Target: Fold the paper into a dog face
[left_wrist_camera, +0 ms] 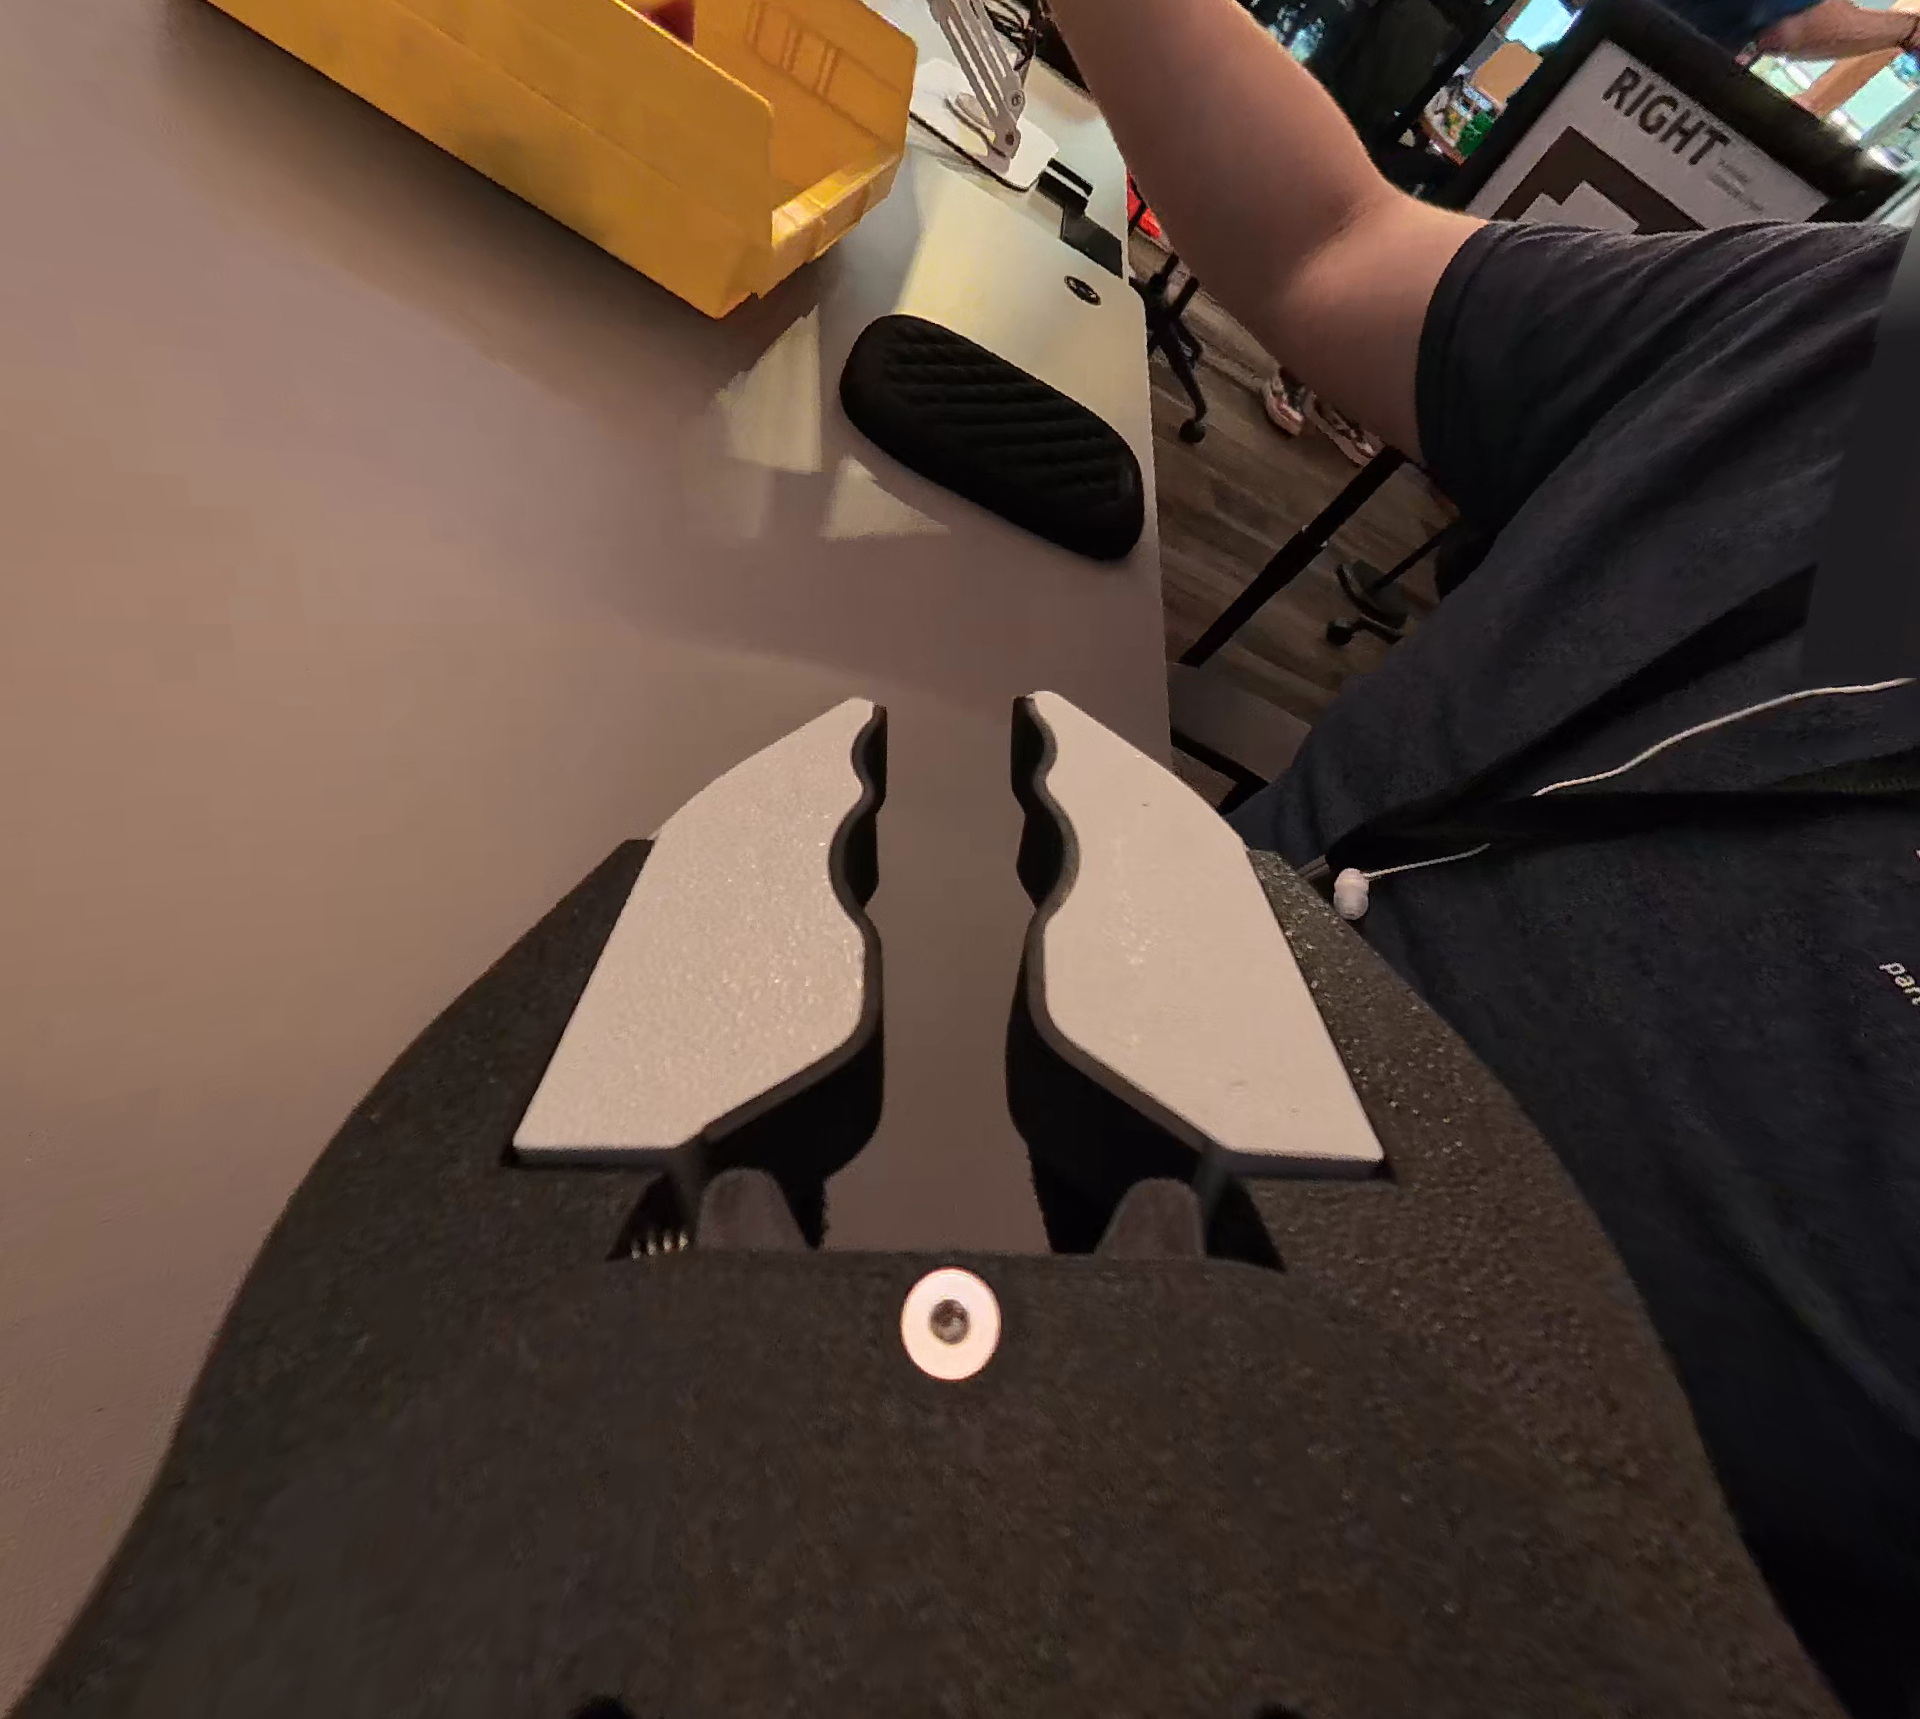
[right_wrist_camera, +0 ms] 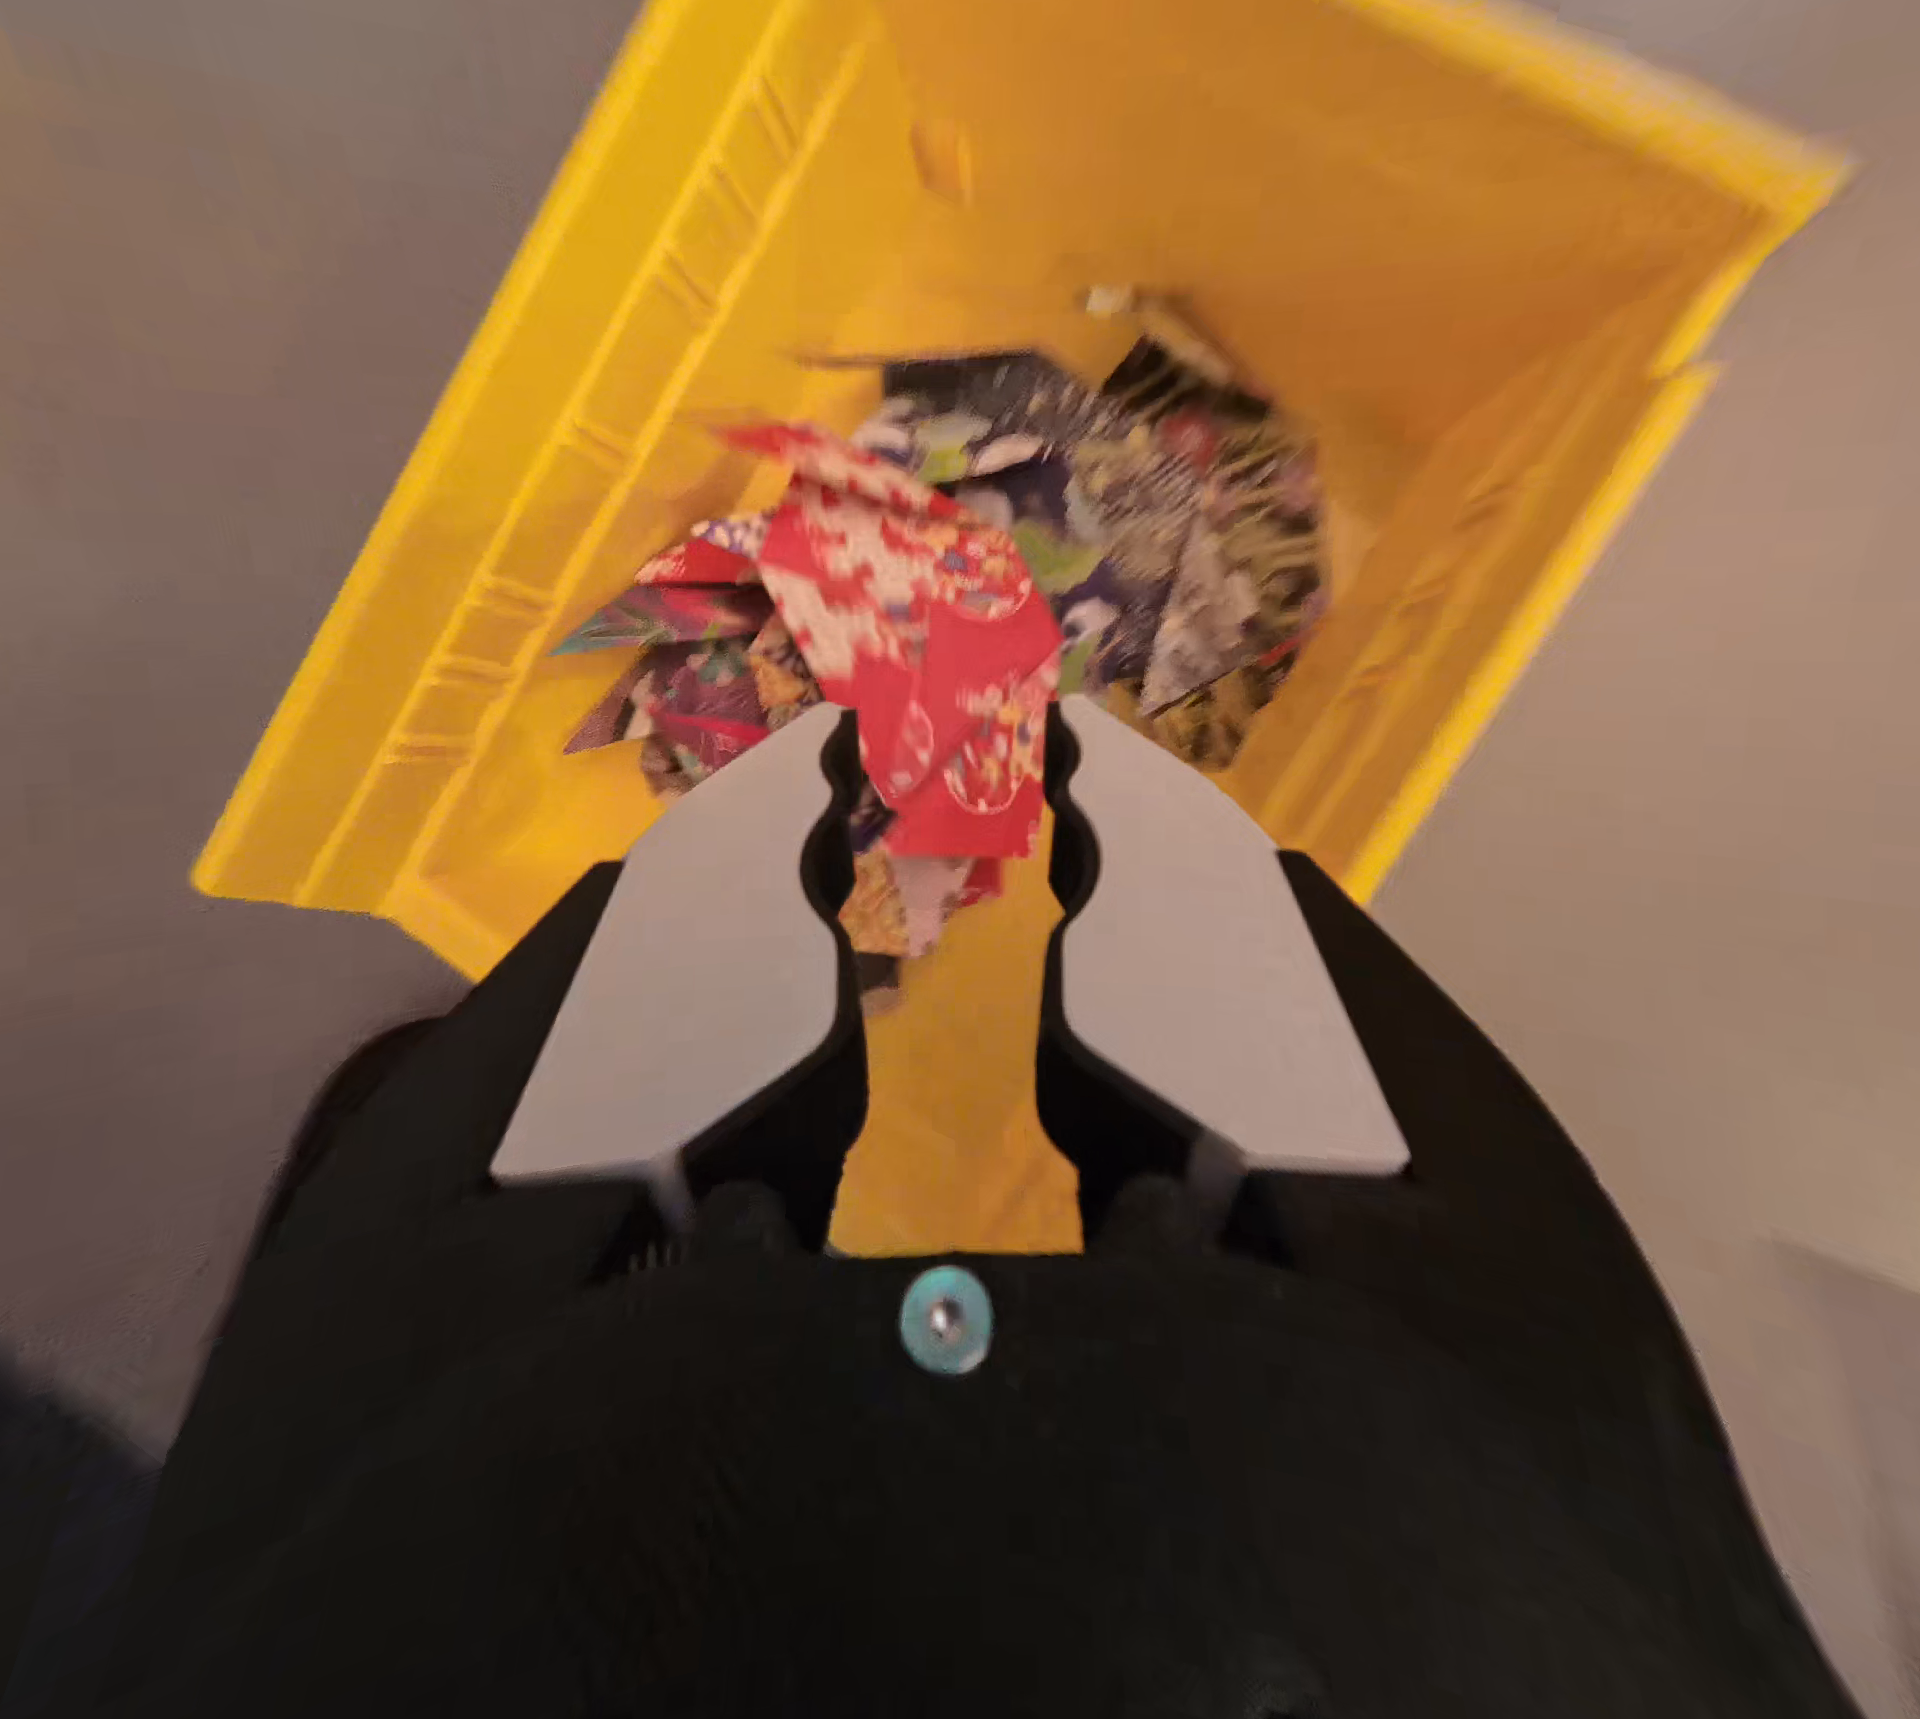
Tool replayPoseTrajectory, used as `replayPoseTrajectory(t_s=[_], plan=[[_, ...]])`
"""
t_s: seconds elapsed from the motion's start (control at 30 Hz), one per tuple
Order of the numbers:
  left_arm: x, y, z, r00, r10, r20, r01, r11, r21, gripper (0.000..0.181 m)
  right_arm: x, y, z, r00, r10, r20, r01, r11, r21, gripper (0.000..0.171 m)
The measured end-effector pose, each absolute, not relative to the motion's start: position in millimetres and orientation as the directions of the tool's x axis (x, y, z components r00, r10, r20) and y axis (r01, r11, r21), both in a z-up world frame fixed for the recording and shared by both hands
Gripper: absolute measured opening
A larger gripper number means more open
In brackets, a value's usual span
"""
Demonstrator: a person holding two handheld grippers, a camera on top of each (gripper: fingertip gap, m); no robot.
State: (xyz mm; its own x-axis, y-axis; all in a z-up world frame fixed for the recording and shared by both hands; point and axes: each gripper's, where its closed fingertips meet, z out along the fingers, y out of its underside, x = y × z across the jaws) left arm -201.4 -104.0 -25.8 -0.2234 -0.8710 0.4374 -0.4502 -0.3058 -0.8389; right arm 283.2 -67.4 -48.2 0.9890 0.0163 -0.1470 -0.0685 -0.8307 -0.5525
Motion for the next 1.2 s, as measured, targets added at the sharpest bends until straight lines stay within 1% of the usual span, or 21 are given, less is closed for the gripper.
replayPoseTrajectory(t_s=[0.1, 0.17, 0.23, 0.27, 0.3, 0.33, 0.37, 0.4, 0.43, 0.5, 0.6, 0.67, 0.77, 0.87, 0.9, 1.0, 1.03, 1.1, 1.2], plan=[[-221.5, -105.6, -21.7, -0.204, -0.887, 0.414, -0.425, -0.301, -0.854, 0.022, 269.0, -68.4, 1.2, 0.992, 0.069, 0.102, 0.121, -0.703, -0.701, 0.04], [-235.3, -105.7, -20.3, -0.181, -0.9, 0.396, -0.406, -0.299, -0.864, 0.022, 233.7, -68.9, 38.0, 0.967, 0.114, 0.227, 0.252, -0.524, -0.813, 0.042], [-248.0, -104.3, -20.2, -0.149, -0.914, 0.379, -0.388, -0.298, -0.872, 0.022, 190.5, -75.8, 62.9, 0.946, 0.143, 0.289, 0.321, -0.337, -0.885, 0.042], [-253.6, -103.0, -20.2, -0.129, -0.921, 0.368, -0.378, -0.298, -0.877, 0.022, 167.0, -78.9, 71.6, 0.944, 0.165, 0.287, 0.32, -0.239, -0.917, 0.046], [-258.8, -101.3, -20.0, -0.108, -0.928, 0.357, -0.366, -0.296, -0.882, 0.022, 140.7, -81.8, 79.2, 0.945, 0.204, 0.255, 0.284, -0.129, -0.95, 0.06], [-263.3, -99.0, -19.4, -0.086, -0.935, 0.344, -0.353, -0.294, -0.888, 0.023, 112.7, -84.8, 86.0, 0.942, 0.265, 0.206, 0.219, -0.019, -0.976, 0.066], [-267.2, -95.9, -18.5, -0.061, -0.942, 0.329, -0.338, -0.29, -0.895, 0.022, 84.1, -88.4, 90.1, 0.924, 0.346, 0.161, 0.148, 0.062, -0.987, 0.066], [-270.7, -92.3, -17.1, -0.036, -0.949, 0.313, -0.324, -0.285, -0.902, 0.023, 57.3, -91.2, 89.3, 0.896, 0.427, 0.12, 0.087, 0.096, -0.992, 0.066], [-273.8, -88.4, -14.5, -0.011, -0.955, 0.295, -0.309, -0.277, -0.91, 0.022, 34.1, -92.3, 85.8, 0.866, 0.491, 0.094, 0.046, 0.108, -0.993, 0.066], [-279.2, -78.4, -4.8, 0.044, -0.966, 0.256, -0.268, -0.258, -0.928, 0.022, -5.1, -90.4, 77.1, 0.812, 0.575, 0.102, 0.018, 0.149, -0.989, 0.064], [-291.2, -53.5, 8.5, 0.175, -0.967, 0.184, -0.244, -0.224, -0.943, 0.023, -48.5, -77.4, 48.3, 0.749, 0.64, 0.17, 0.082, 0.165, -0.983, 0.061], [-301.9, -35.8, 15.2, 0.263, -0.956, 0.132, -0.252, -0.2, -0.947, 0.024, -71.4, -66.6, 21.0, 0.704, 0.688, 0.177, 0.122, 0.128, -0.984, 0.058], [-316.7, -17.5, 26.1, 0.352, -0.932, 0.082, -0.247, -0.177, -0.953, 0.024, -100.6, -57.7, -12.2, 0.639, 0.758, 0.128, 0.107, 0.078, -0.991, 0.054], [-328.9, -3.4, 36.2, 0.43, -0.9, 0.067, -0.219, -0.176, -0.96, 0.024, -122.1, -58.4, -39.1, 0.592, 0.797, 0.118, 0.09, 0.08, -0.993, 0.051], [-332.1, 0.5, 39.0, 0.455, -0.888, 0.068, -0.208, -0.18, -0.962, 0.024, -127.8, -60.5, -46.3, 0.58, 0.803, 0.135, 0.103, 0.092, -0.99, 0.051], [-338.5, 7.4, 46.7, 0.508, -0.859, 0.064, -0.181, -0.179, -0.967, 0.024, -142.1, -71.4, -61.6, 0.5, 0.839, 0.215, 0.238, 0.106, -0.966, 0.05], [-339.7, 9.4, 48.7, 0.523, -0.85, 0.061, -0.176, -0.178, -0.968, 0.024, -143.0, -73.6, -62.3, 0.498, 0.836, 0.229, 0.244, 0.118, -0.962, 0.049], [-339.4, 13.5, 51.8, 0.549, -0.834, 0.058, -0.168, -0.178, -0.97, 0.024, -145.1, -80.9, -65.0, 0.481, 0.856, 0.19, 0.222, 0.09, -0.971, 0.047], [-330.7, 15.9, 56.3, 0.559, -0.828, 0.048, -0.161, -0.166, -0.973, 0.024, -148.0, -87.5, -69.9, 0.45, 0.89, 0.075, 0.181, -0.008, -0.983, 0.046]])
